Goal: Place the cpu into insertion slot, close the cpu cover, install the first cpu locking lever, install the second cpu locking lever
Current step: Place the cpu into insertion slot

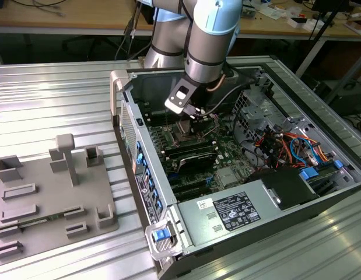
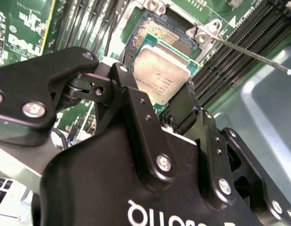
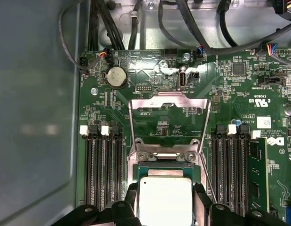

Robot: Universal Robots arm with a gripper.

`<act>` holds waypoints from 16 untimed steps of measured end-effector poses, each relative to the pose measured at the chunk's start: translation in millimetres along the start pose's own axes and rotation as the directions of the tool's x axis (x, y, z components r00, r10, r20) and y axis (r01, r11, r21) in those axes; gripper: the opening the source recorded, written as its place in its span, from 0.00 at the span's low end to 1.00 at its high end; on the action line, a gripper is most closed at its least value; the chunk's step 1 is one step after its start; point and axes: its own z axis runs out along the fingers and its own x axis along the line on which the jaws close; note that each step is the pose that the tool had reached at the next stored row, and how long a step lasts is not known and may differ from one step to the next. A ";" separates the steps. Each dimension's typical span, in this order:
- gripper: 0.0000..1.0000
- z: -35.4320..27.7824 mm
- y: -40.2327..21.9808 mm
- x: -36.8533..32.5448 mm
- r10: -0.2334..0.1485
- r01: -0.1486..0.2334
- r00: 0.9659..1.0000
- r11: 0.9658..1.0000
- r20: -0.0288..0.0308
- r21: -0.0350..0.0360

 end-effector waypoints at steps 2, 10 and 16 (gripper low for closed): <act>0.55 0.3 0.0 -0.6 0.000 0.000 1.000 1.000 0.000 0.000; 0.55 0.2 -0.1 -2.4 0.000 0.000 1.000 1.000 0.000 0.000; 0.55 5.4 -1.2 -2.6 -0.005 0.005 1.000 1.000 -0.002 0.000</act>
